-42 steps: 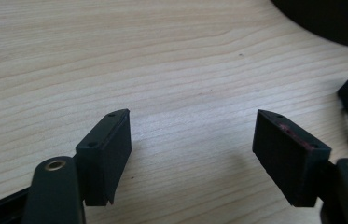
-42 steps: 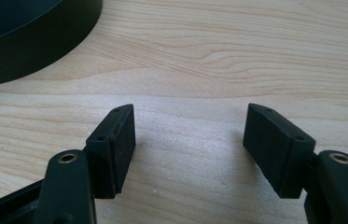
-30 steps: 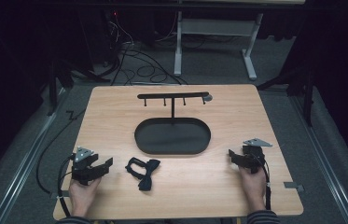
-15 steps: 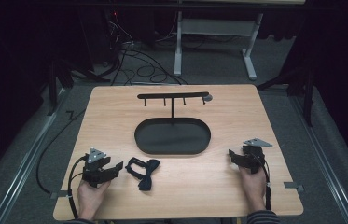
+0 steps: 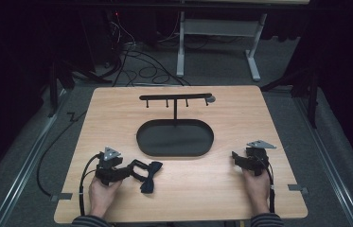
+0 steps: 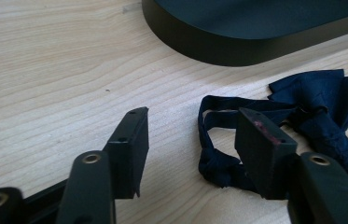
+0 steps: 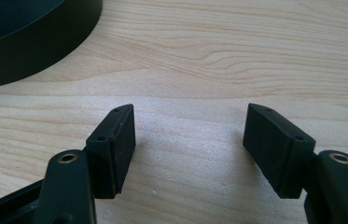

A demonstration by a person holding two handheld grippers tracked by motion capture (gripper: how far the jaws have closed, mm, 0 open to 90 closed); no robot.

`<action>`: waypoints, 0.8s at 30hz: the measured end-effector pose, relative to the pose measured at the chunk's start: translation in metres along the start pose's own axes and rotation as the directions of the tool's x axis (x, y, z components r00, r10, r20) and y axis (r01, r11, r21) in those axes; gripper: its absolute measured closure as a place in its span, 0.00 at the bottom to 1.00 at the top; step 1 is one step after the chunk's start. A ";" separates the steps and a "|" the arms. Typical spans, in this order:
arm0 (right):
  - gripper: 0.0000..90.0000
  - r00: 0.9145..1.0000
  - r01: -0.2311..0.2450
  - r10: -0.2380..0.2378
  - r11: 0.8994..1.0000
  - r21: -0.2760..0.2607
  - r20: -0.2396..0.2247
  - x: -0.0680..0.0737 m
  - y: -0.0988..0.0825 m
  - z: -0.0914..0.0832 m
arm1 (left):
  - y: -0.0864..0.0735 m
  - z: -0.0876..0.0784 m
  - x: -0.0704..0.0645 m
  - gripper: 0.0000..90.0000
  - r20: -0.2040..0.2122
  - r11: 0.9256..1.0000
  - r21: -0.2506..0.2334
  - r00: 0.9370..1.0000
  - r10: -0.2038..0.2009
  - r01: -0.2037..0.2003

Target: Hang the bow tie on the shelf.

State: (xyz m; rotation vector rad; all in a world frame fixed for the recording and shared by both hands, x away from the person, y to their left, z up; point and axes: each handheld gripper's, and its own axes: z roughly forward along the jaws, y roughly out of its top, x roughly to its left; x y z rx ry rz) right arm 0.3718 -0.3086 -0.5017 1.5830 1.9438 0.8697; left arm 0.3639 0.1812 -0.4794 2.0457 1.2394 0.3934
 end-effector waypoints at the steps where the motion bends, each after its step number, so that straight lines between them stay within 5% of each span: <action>1: 0.40 1.000 0.000 0.000 1.000 0.000 0.000 0.000 0.000 0.000 | 0.001 0.004 0.001 0.54 0.004 1.000 0.006 1.000 0.003 -0.003; 14: 0.40 1.000 0.002 -0.002 1.000 0.000 0.001 0.000 0.000 0.000 | -0.001 0.017 0.004 0.74 0.030 0.998 0.052 0.999 -0.021 0.019; 24: 0.39 1.000 0.007 -0.007 1.000 0.004 0.007 0.001 0.000 0.000 | -0.002 0.015 0.003 0.97 0.051 0.999 0.045 0.999 0.017 -0.019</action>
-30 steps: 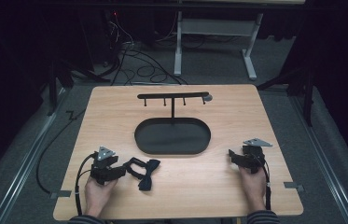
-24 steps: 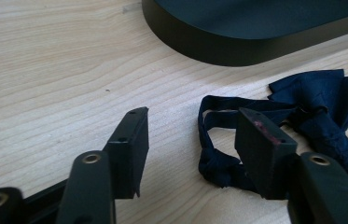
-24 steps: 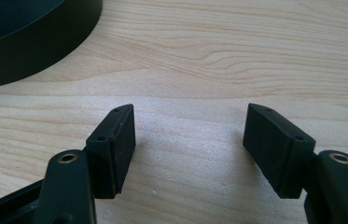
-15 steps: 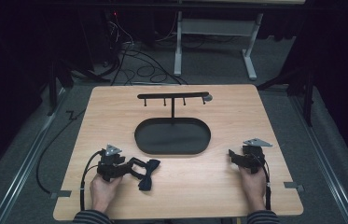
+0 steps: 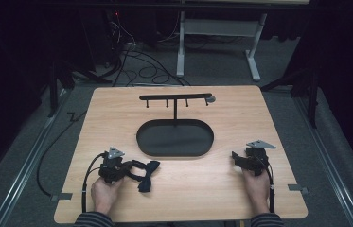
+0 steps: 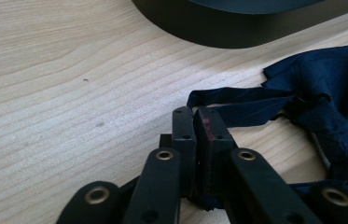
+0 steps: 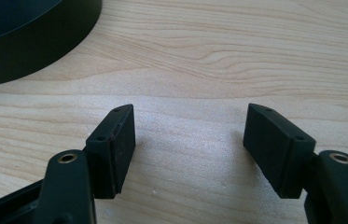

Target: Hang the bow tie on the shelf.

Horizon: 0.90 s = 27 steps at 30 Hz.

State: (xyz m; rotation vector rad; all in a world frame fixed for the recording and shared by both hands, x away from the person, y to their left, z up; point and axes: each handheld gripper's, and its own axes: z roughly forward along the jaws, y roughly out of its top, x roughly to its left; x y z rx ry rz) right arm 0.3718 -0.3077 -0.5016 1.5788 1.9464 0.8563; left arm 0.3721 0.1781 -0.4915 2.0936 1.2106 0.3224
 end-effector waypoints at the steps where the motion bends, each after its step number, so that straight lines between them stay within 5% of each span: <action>1: 0.39 1.000 0.000 0.000 1.000 -0.002 -0.001 0.000 0.000 0.000 | 0.000 -0.001 0.000 0.97 0.004 1.000 -0.002 1.000 0.001 -0.001; 13: 0.39 1.000 -0.004 0.004 1.000 -0.003 -0.005 0.000 0.000 0.000 | 0.012 -0.021 -0.007 0.98 0.042 0.998 -0.057 0.998 0.041 -0.039; 27: 0.39 1.000 -0.004 0.004 1.000 -0.004 -0.007 -0.001 0.000 0.000 | 0.036 -0.043 -0.017 0.98 0.066 0.986 -0.126 0.991 0.116 -0.107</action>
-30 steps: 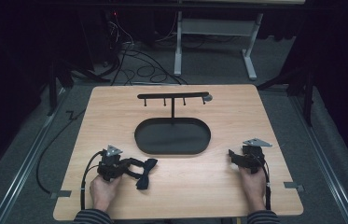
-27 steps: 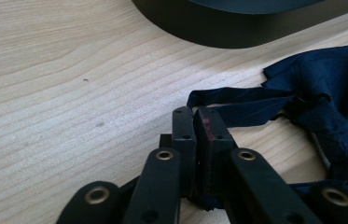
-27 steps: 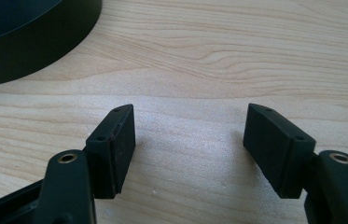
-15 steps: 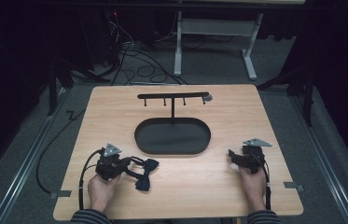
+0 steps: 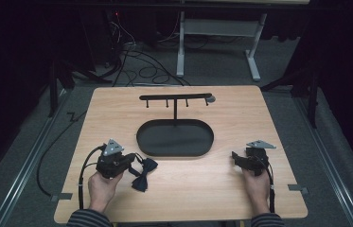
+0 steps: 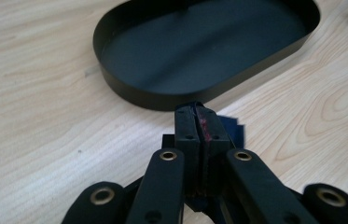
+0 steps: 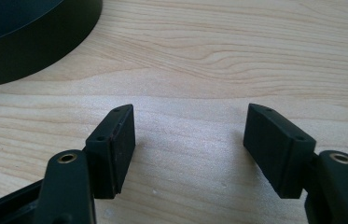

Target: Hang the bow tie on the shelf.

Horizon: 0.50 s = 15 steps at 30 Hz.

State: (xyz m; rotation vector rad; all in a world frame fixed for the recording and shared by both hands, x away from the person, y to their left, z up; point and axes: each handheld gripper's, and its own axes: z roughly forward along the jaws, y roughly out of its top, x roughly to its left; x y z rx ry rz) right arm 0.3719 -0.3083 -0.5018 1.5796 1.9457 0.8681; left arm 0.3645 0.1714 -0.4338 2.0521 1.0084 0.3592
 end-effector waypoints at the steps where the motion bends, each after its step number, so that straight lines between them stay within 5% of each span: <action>1: 0.39 1.000 0.000 0.000 1.000 0.000 -0.002 0.000 0.000 0.000 | 0.002 -0.001 0.000 0.98 0.000 1.000 -0.006 1.000 0.001 -0.001; 7: 0.39 1.000 0.006 -0.006 1.000 0.000 -0.002 0.000 0.000 0.000 | 0.008 -0.007 0.002 0.98 0.024 0.999 -0.032 1.000 -0.011 0.012; 15: 0.39 1.000 0.005 -0.005 1.000 -0.001 -0.006 0.000 0.000 0.000 | 0.024 -0.015 -0.001 0.98 0.025 0.998 -0.048 0.999 0.039 -0.037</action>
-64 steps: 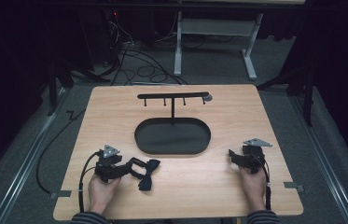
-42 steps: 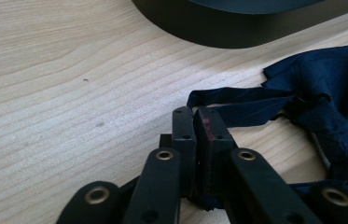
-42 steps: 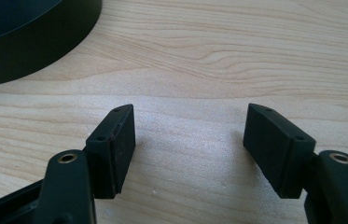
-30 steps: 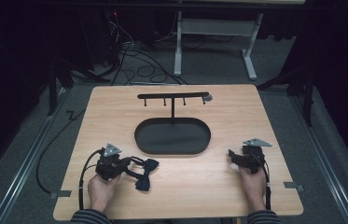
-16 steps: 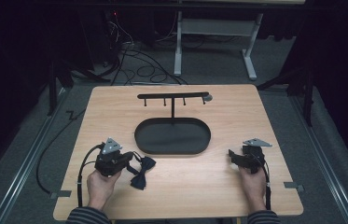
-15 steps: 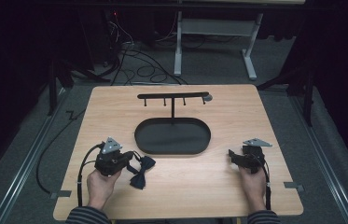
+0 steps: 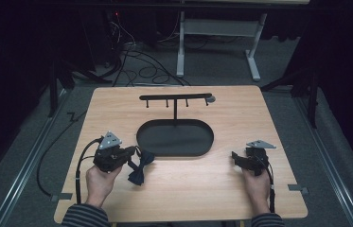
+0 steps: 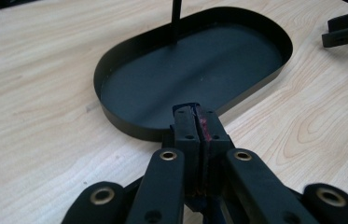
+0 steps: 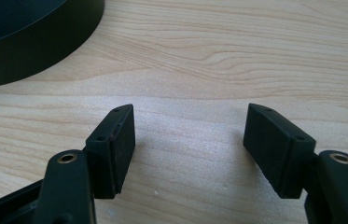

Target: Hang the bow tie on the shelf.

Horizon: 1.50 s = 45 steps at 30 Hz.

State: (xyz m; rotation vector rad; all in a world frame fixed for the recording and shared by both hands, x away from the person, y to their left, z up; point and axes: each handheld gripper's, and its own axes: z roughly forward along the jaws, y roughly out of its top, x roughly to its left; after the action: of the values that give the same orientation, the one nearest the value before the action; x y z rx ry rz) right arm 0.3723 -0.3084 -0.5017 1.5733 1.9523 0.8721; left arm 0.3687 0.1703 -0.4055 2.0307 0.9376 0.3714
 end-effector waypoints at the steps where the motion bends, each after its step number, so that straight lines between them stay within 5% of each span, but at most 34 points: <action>1: 0.39 1.000 -0.003 0.003 1.000 0.001 0.000 0.000 0.000 0.000 | 0.004 -0.001 0.000 0.98 -0.009 1.000 -0.001 1.000 0.014 -0.014; 5: 0.39 1.000 0.001 -0.001 1.000 0.000 0.001 0.000 0.000 0.000 | 0.013 -0.002 -0.006 0.98 -0.042 0.997 0.008 0.997 0.072 -0.072; 33: 0.39 1.000 -0.002 0.002 1.000 0.001 -0.002 0.000 0.000 0.000 | 0.078 -0.005 -0.004 0.98 0.023 0.992 -0.034 0.992 0.123 -0.122; 45: 0.39 1.000 -0.004 0.004 1.000 0.002 -0.006 -0.001 0.000 0.000 | 0.109 0.000 0.000 0.98 0.017 0.988 -0.051 0.989 0.144 -0.143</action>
State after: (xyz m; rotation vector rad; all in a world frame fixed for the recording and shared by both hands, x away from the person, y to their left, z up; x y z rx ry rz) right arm 0.3723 -0.3090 -0.5015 1.5779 1.9558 0.8776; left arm 0.4210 0.1312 -0.3184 2.0588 0.7643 0.4465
